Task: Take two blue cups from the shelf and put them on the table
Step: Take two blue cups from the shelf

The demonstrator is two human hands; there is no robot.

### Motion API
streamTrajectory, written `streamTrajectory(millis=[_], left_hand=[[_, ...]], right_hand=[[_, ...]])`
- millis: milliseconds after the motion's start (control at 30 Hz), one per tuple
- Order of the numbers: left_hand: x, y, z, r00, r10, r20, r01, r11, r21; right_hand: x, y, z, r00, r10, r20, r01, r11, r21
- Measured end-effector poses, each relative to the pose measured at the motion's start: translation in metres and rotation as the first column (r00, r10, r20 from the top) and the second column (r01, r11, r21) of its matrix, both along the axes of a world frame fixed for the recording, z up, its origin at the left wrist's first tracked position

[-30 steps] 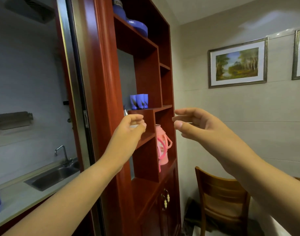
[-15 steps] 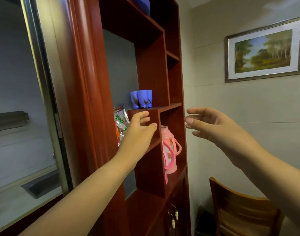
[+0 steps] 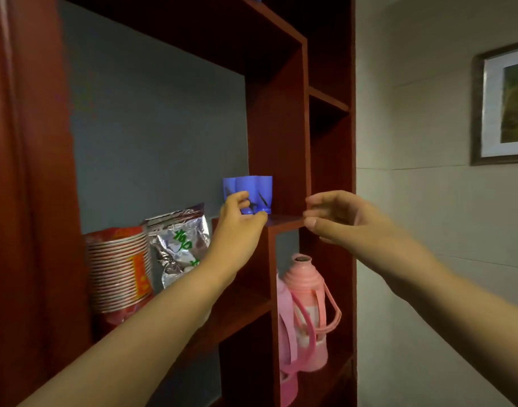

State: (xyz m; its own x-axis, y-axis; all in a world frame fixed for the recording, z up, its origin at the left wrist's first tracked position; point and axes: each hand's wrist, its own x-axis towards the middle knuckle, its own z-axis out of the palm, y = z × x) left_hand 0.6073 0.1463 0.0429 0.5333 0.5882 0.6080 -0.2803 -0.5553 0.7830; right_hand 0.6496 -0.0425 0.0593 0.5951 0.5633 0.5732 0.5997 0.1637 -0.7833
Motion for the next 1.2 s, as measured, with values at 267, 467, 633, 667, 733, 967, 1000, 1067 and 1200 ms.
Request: streamTrajectory(millis=[267,467,633,667,733,967,1000,1067,1200], left_hand=[[0.091,0.048,0.020,0.969,0.237,-0.066,-0.234,0.971,0.044],[0.150,0.092,0.038,0.925,0.365,-0.107,-0.357,0.930,0.086],[0.187,0.121,0.045,0.889,0.445,-0.111,-0.429,0.893,0.139],[0.192,0.125,0.045,0.881,0.461,-0.110,-0.444,0.884,0.149],[0.200,0.133,0.044,0.861,0.498,-0.106,-0.477,0.861,0.177],[0.208,0.146,0.031,0.786,0.611,-0.093,-0.543,0.754,0.370],[0.207,0.147,0.030,0.777,0.624,-0.078,-0.551,0.736,0.394],[0.206,0.149,0.029,0.782,0.621,-0.051,-0.552,0.727,0.408],[0.199,0.148,0.030,0.822,0.570,-0.002,-0.533,0.770,0.349]], right_hand=[[0.105,0.057,0.012,0.996,0.085,0.002,-0.085,0.996,0.016],[0.156,0.105,0.024,0.993,0.094,0.077,-0.096,0.995,0.022],[0.195,0.148,0.039,0.983,0.084,0.165,-0.091,0.995,0.032],[0.203,0.157,0.043,0.980,0.082,0.182,-0.090,0.995,0.035],[0.219,0.174,0.047,0.976,0.069,0.207,-0.081,0.995,0.052],[0.249,0.226,0.067,0.930,0.001,0.368,-0.023,0.998,0.055],[0.251,0.233,0.072,0.920,-0.007,0.392,-0.018,0.998,0.059],[0.254,0.245,0.082,0.889,-0.043,0.457,0.020,0.998,0.055],[0.259,0.265,0.097,0.784,-0.117,0.609,0.145,0.989,0.004]])
